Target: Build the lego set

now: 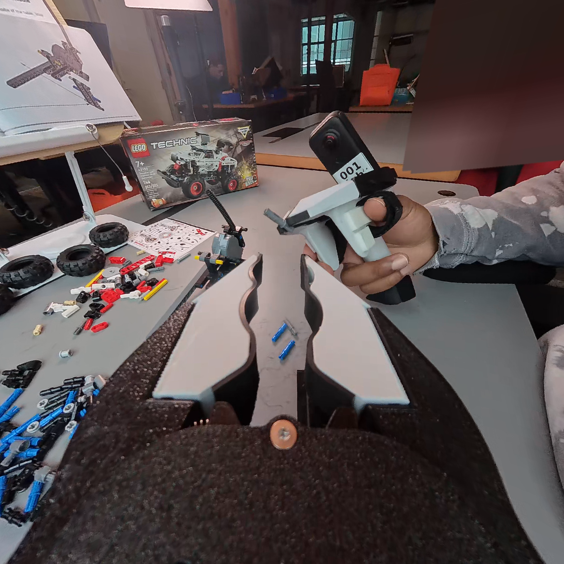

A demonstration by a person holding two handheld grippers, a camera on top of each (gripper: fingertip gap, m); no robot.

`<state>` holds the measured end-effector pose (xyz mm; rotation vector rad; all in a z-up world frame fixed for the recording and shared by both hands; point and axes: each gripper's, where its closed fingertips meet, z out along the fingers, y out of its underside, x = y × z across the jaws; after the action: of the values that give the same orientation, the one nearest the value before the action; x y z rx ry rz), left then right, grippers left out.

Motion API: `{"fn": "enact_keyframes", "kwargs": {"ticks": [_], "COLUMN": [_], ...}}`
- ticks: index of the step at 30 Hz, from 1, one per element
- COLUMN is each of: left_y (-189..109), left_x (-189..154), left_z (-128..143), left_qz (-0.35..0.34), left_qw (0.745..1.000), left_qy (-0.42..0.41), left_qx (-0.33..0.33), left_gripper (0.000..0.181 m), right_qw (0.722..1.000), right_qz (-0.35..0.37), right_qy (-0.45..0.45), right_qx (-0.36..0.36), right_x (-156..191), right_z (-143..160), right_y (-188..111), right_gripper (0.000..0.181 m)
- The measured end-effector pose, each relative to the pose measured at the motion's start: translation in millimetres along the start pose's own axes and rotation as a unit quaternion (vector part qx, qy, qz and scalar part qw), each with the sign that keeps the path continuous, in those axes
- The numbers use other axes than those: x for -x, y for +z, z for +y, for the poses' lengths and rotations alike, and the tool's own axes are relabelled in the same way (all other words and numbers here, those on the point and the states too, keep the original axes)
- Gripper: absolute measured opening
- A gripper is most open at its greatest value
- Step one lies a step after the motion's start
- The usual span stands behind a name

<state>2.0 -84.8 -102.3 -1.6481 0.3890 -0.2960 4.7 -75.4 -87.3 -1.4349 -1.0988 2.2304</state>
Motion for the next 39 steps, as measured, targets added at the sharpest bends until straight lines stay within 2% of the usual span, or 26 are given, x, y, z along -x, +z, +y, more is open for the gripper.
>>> {"fn": "enact_keyframes", "kwargs": {"ticks": [6, 17, 24, 28, 35, 39], "left_y": [-3, 4, 4, 3, 3, 2], "left_x": [6, -9, -15, -13, -13, -16], "left_z": [-2, -4, 2, 9, 20, 29], "left_qz": [-0.012, 0.006, -0.01, -0.024, -0.008, 0.013], "left_qw": [1.0, 1.0, 0.995, 0.987, 0.986, 0.984], "left_qy": [-0.003, 0.018, 0.101, 0.151, 0.149, 0.148], "left_qx": [-0.003, -0.003, 0.024, 0.049, 0.077, 0.098], "left_gripper": [0.019, 0.023, 0.017, 0.016, 0.011, 0.009], "right_qw": [1.0, 1.0, 0.998, 0.997, 0.995, 0.986], "right_qz": [0.006, -0.014, -0.027, -0.017, 0.025, 0.054], "right_qy": [-0.012, 0.003, 0.016, 0.021, -0.006, -0.053], "right_qx": [-0.002, 0.025, 0.051, 0.065, 0.1, 0.152], "right_x": [-1, 4, 6, 2, -8, -15], "right_z": [-6, 13, 23, 27, 33, 42], "right_y": [-4, 4, 6, 6, 3, -4], "right_gripper": [0.004, 0.004, 0.005, 0.005, 0.004, 0.0]}}
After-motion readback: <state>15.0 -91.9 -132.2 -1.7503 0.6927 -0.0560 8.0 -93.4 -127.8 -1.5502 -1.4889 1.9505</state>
